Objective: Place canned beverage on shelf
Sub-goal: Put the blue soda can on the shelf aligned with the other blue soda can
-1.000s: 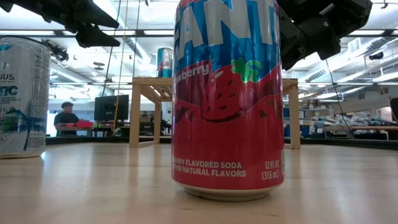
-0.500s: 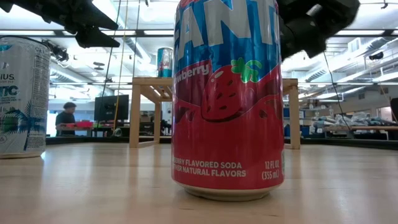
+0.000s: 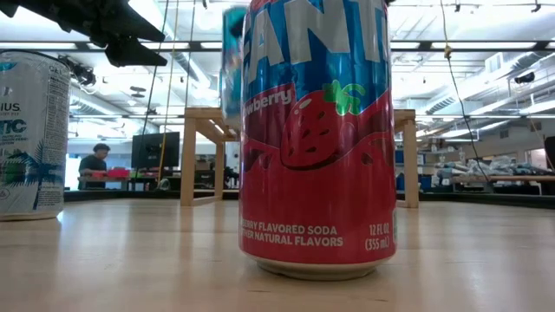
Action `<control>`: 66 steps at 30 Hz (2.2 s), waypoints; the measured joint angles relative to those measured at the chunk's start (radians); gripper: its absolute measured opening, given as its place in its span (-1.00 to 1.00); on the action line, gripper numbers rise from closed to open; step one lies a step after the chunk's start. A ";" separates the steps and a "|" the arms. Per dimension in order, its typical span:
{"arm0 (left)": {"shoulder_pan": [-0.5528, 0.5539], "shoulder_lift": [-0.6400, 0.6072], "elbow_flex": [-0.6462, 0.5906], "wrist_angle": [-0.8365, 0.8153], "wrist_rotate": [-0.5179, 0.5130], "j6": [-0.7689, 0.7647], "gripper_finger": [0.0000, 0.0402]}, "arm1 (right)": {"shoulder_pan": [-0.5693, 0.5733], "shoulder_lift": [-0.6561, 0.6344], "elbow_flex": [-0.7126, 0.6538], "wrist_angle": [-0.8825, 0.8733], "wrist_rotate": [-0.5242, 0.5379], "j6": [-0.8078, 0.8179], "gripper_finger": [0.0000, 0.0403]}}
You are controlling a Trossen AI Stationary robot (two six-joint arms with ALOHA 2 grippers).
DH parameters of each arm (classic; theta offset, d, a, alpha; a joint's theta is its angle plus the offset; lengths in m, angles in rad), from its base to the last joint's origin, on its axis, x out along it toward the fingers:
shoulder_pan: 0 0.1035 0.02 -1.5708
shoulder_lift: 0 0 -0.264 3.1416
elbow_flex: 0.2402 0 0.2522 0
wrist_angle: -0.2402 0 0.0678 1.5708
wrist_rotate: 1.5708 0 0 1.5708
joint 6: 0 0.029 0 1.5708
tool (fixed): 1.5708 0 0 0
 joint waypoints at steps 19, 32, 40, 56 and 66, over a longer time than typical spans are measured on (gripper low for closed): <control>0.000 0.000 0.000 0.000 0.000 0.000 0.94 | -0.222 0.002 0.251 0.016 -0.049 -0.161 0.20; 0.000 0.000 0.000 -0.001 0.000 0.000 0.94 | -0.276 0.084 0.322 0.066 -0.154 -0.123 0.20; 0.000 0.000 0.000 -0.022 0.000 0.000 0.94 | -0.284 0.207 0.516 -0.084 -0.144 -0.127 0.20; 0.000 0.000 0.000 -0.048 0.000 0.000 0.94 | -0.317 0.305 0.628 -0.257 -0.128 -0.135 0.22; 0.000 0.000 0.000 -0.053 0.000 0.000 0.94 | -0.344 0.304 0.628 -0.272 -0.152 -0.130 0.31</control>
